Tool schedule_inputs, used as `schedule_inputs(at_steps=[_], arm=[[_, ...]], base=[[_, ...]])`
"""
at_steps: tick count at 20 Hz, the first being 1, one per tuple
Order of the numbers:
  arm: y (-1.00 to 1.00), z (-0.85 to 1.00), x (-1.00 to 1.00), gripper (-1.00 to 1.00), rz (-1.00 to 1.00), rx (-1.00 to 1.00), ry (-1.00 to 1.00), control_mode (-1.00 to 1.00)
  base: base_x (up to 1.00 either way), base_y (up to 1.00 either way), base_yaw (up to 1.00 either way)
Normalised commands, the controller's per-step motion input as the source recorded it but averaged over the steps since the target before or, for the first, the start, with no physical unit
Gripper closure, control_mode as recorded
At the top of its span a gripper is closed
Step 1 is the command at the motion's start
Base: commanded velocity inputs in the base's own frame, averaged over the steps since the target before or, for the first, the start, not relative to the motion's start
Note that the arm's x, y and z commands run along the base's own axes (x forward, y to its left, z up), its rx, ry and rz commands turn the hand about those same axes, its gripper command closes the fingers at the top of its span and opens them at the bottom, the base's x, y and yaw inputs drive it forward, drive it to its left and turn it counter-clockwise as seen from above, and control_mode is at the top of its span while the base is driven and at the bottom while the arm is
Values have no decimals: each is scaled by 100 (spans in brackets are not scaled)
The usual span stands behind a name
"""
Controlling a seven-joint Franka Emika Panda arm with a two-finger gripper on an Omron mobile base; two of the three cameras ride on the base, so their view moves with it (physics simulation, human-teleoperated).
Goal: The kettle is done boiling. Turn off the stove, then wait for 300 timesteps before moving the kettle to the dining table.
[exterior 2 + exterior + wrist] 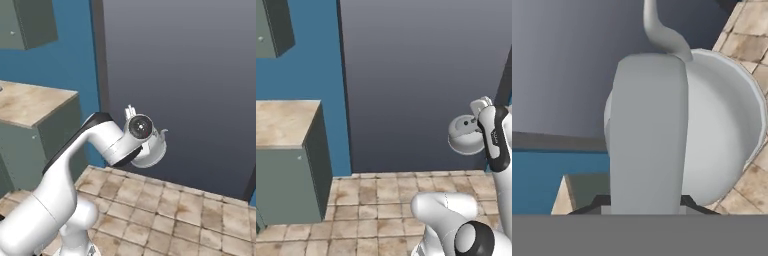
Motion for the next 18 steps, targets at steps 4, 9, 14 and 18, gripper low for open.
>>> schedule_inputs(at_steps=[4, 9, 14, 18], arm=[[0, 0, 0, 100, 0, 0, 0, 100], [0, 0, 0, 100, 0, 0, 0, 100], [0, 0, 0, 100, 0, 0, 0, 100], [0, 0, 0, 100, 0, 0, 0, 100]], base=[[-45, -2, -36], [-39, 0, -37], [-37, -3, -40], [-30, -5, -40]])
